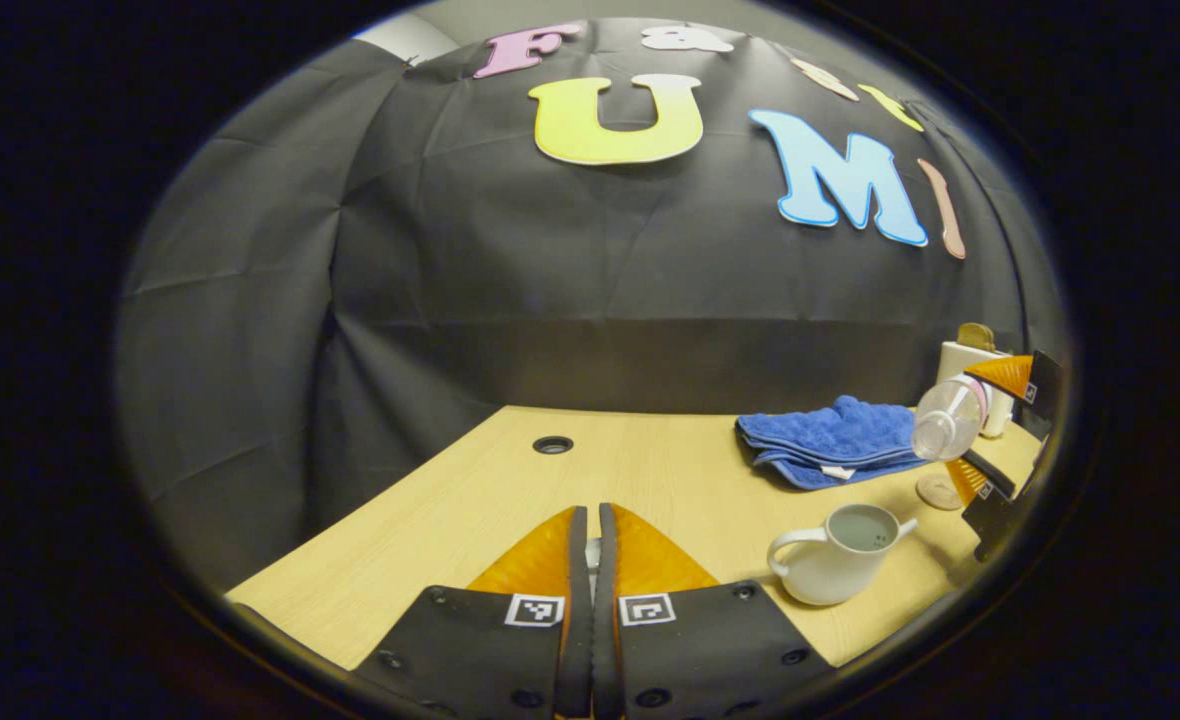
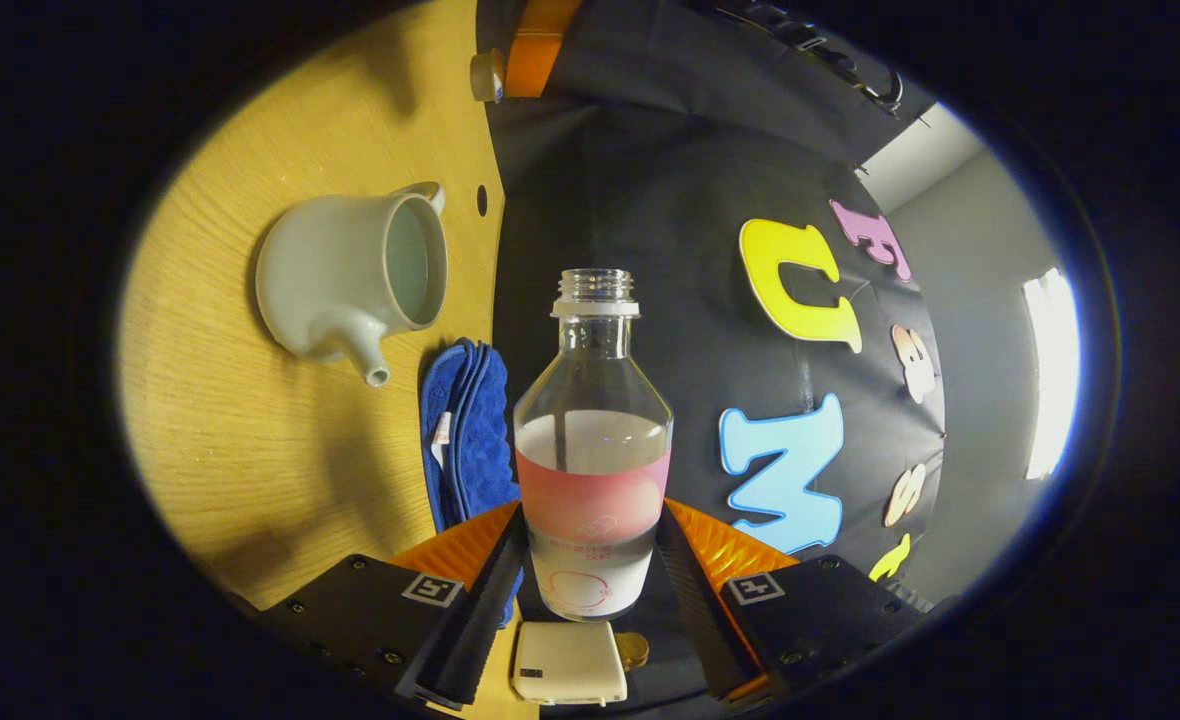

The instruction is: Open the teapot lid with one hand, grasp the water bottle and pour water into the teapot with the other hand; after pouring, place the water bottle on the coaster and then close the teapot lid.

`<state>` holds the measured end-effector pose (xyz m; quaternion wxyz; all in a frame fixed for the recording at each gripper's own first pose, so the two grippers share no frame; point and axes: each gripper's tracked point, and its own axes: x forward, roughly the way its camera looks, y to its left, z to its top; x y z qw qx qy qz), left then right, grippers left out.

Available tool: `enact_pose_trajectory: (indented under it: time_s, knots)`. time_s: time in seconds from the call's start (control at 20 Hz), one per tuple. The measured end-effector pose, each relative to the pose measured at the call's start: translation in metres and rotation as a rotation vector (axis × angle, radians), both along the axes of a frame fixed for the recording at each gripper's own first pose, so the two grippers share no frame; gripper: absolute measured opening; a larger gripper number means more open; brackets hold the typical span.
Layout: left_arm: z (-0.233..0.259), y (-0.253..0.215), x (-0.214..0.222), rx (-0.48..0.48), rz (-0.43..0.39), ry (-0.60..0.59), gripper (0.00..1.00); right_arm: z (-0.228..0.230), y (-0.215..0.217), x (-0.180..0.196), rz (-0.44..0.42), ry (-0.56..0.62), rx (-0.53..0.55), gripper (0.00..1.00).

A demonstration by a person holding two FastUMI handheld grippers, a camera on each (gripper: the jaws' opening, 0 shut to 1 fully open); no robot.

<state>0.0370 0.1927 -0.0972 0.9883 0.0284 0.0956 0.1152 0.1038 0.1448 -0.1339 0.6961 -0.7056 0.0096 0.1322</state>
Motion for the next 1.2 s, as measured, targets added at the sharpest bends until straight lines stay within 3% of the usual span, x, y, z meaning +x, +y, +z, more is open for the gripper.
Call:
enact_pose_trajectory:
  time_s: [1.2]
  knots:
    - [-0.004, 0.001, 0.000, 0.009, -0.004, 0.021, 0.07, 0.035, 0.006, 0.022, 0.129, -0.155, -0.229, 0.81]
